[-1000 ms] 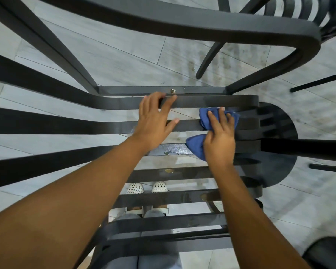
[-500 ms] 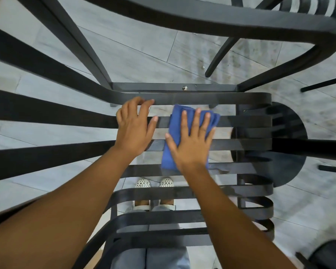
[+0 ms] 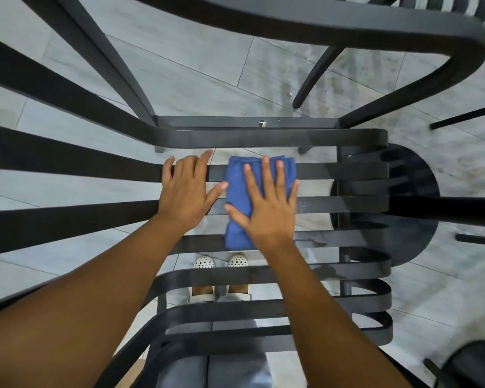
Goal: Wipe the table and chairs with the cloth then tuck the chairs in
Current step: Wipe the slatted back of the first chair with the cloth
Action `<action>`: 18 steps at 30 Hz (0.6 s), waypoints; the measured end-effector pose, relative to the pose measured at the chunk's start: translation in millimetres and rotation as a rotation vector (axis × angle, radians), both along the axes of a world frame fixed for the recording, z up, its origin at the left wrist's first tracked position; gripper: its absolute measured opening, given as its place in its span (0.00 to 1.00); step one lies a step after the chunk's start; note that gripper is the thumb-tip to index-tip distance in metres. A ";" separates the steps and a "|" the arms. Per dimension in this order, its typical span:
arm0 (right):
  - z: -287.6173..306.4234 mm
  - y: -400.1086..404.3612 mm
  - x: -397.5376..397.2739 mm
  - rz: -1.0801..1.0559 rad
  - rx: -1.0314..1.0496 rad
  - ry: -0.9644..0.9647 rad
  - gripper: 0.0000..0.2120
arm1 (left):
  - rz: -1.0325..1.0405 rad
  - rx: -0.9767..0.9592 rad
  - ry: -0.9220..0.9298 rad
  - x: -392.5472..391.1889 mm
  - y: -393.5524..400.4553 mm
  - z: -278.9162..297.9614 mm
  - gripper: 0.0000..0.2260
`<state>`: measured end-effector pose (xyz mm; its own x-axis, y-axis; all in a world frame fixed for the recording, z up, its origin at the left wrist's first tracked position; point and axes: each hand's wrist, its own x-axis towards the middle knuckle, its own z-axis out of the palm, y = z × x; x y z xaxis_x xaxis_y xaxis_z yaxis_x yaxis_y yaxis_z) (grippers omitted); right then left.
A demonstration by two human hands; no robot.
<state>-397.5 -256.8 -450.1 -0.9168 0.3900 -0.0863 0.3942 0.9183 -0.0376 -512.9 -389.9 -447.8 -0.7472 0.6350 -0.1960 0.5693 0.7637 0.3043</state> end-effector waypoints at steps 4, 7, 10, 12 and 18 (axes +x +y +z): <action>2.2 27.1 15.0 -0.234 -0.001 -0.025 0.36 | -0.023 -0.070 0.033 0.8 5.2 0.1 0.29; 4.4 1.0 -2.8 -0.445 0.011 -0.019 0.35 | 0.002 -0.079 0.052 0.4 8.6 -1.4 0.28; 4.0 -12.0 -12.9 -0.277 -0.016 -0.034 0.33 | -0.028 -0.058 0.098 4.1 15.5 -4.9 0.25; 3.5 0.4 -5.4 -0.172 -0.030 -0.010 0.32 | -0.071 -0.031 0.120 7.6 23.3 -6.4 0.23; 8.0 57.0 22.1 -0.396 -0.013 -0.012 0.33 | -0.052 -0.008 0.065 8.6 27.6 -4.6 0.25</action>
